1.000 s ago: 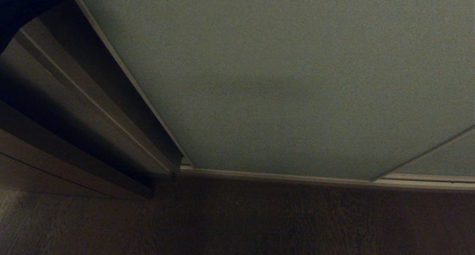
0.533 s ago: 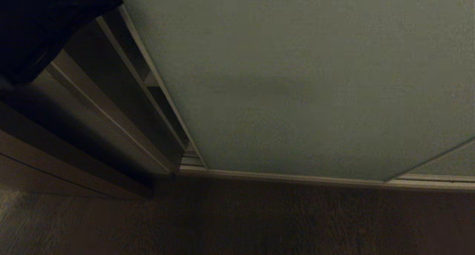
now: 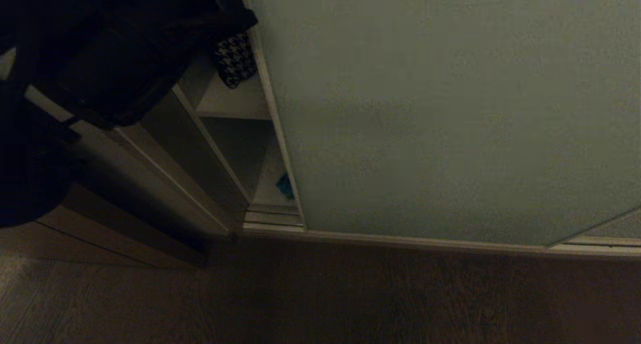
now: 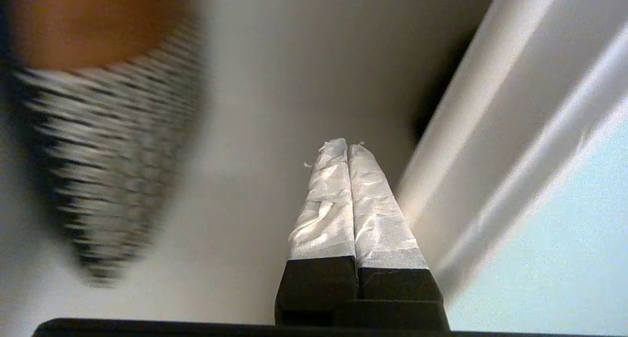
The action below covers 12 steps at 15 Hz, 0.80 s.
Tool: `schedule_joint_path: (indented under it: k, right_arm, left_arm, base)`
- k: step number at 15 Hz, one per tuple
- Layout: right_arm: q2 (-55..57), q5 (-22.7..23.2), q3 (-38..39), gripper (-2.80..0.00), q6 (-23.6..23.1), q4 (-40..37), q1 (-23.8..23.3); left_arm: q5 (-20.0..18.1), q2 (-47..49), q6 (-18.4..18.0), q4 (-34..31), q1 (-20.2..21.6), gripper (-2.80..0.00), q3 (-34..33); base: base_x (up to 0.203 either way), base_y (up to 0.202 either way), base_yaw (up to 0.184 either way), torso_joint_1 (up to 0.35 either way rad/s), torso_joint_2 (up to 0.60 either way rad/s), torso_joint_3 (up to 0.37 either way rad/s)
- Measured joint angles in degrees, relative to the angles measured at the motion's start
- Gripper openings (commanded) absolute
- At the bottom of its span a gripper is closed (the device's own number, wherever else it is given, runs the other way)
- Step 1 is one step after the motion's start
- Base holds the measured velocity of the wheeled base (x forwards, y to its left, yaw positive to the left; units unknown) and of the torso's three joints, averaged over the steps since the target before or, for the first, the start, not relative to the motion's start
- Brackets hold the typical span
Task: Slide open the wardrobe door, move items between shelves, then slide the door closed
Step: Open the door
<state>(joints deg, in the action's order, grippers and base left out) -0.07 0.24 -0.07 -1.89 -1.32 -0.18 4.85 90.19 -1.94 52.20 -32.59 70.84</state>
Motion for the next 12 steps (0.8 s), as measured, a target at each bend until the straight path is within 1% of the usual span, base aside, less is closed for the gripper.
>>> schedule_joint_path:
  k: [2,3,4,6,8,9,10,12]
  right_arm:
    - [0.0,0.0,0.0,-2.8,0.0,0.0,0.0]
    - [0.0,0.0,0.0,-2.8,0.0,0.0,0.0]
    - [0.0,0.0,0.0,-2.8,0.0,0.0,0.0]
    - [0.0,0.0,0.0,-2.8,0.0,0.0,0.0]
    - [0.0,0.0,0.0,-2.8,0.0,0.0,0.0]
    - [0.0,0.0,0.0,-2.8,0.0,0.0,0.0]
    - [0.0,0.0,0.0,-2.8,0.0,0.0,0.0]
    - [0.0,0.0,0.0,-2.8,0.0,0.0,0.0]
  left_arm:
    - [-0.1,1.7,-0.3,0.0,-3.5,-2.8,0.2]
    - [-0.2,2.6,-0.4,0.6,-4.5,-2.8,0.3]
    - [0.0,3.5,-0.4,2.0,-5.0,-2.8,0.4]
    - [2.8,4.4,-0.5,3.5,-4.8,-2.8,0.8]
    - [4.4,4.1,-0.7,2.3,-2.2,-2.8,1.2]
    - [5.4,3.6,-1.7,0.7,-0.3,-2.8,0.6]
    - [6.7,2.9,-2.7,-0.8,1.7,-2.8,-0.3]
    - [7.6,1.1,-4.3,-1.8,7.3,-2.8,-3.9]
  base:
    - [0.0,0.0,0.0,0.0,0.0,0.0]
    - [0.0,0.0,0.0,0.0,0.0,0.0]
    - [0.0,0.0,0.0,0.0,0.0,0.0]
    - [0.0,0.0,0.0,0.0,0.0,0.0]
    - [0.0,0.0,0.0,0.0,0.0,0.0]
    - [0.0,0.0,0.0,0.0,0.0,0.0]
    - [0.0,0.0,0.0,0.0,0.0,0.0]
    - [0.0,0.0,0.0,0.0,0.0,0.0]
